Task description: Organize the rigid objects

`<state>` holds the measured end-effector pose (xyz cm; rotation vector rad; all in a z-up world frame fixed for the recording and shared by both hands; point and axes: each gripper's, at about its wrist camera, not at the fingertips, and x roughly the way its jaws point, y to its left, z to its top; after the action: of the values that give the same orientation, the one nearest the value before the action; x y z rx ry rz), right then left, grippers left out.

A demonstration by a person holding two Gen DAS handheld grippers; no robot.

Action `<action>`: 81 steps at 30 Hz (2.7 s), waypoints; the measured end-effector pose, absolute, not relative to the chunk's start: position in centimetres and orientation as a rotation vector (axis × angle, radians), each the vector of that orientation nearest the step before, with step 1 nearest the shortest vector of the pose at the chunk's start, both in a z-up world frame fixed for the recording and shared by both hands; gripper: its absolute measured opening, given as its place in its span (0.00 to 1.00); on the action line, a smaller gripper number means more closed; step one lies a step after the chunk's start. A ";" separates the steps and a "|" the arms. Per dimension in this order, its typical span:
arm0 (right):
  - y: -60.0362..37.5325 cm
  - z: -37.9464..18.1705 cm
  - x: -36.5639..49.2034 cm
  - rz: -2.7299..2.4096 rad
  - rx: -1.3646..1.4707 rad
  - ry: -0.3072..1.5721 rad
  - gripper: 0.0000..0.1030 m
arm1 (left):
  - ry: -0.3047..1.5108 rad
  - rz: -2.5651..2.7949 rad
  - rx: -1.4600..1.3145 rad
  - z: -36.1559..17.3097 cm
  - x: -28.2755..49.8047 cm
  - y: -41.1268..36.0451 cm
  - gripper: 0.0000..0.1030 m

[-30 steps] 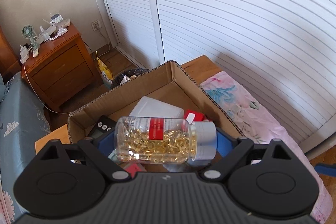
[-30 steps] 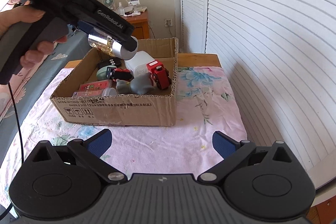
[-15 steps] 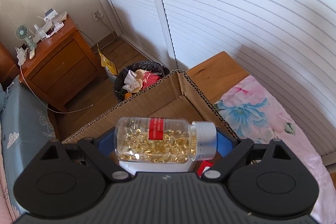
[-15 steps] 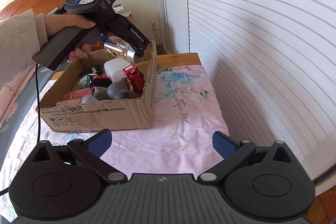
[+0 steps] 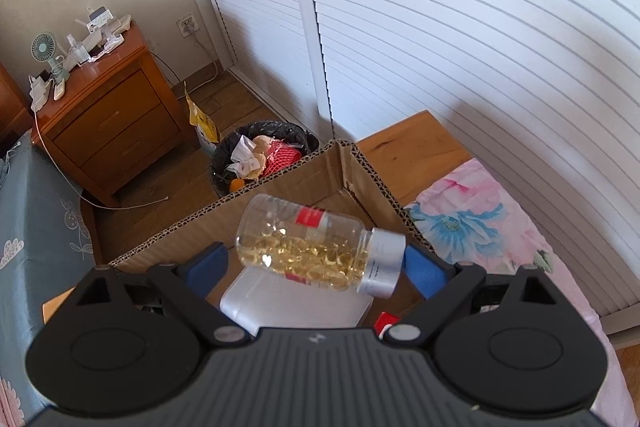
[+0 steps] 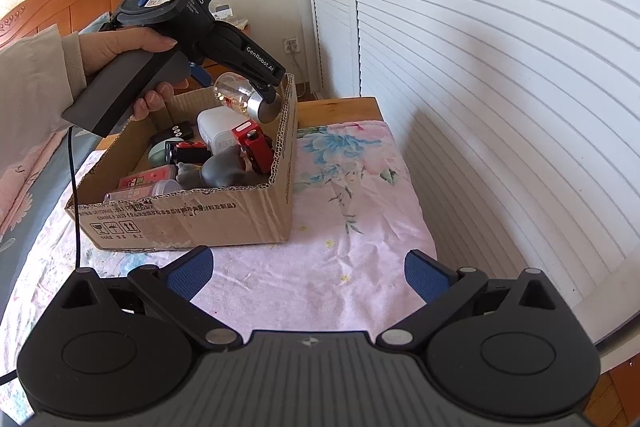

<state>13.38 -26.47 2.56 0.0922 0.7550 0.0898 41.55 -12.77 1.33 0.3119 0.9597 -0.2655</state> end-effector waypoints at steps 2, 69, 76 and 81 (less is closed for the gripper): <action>-26.4 2.7 13.2 0.090 0.091 0.749 1.00 | 0.945 -0.264 0.307 1.8 41.5 -12.7 0.92; -17.4 5.2 9.7 0.033 -0.054 0.776 1.00 | 0.740 0.044 0.063 3.3 9.5 -0.4 0.99; -17.5 5.1 9.7 0.039 -0.054 0.775 1.00 | 0.740 0.042 0.063 3.4 9.5 -0.4 0.99; -17.4 5.1 9.7 0.038 -0.052 0.773 1.00 | 0.738 0.042 0.065 3.4 9.5 -0.5 0.99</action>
<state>9.70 -17.44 5.14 -0.0521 0.7735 0.0382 9.51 -0.46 3.45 0.0647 0.7378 0.0422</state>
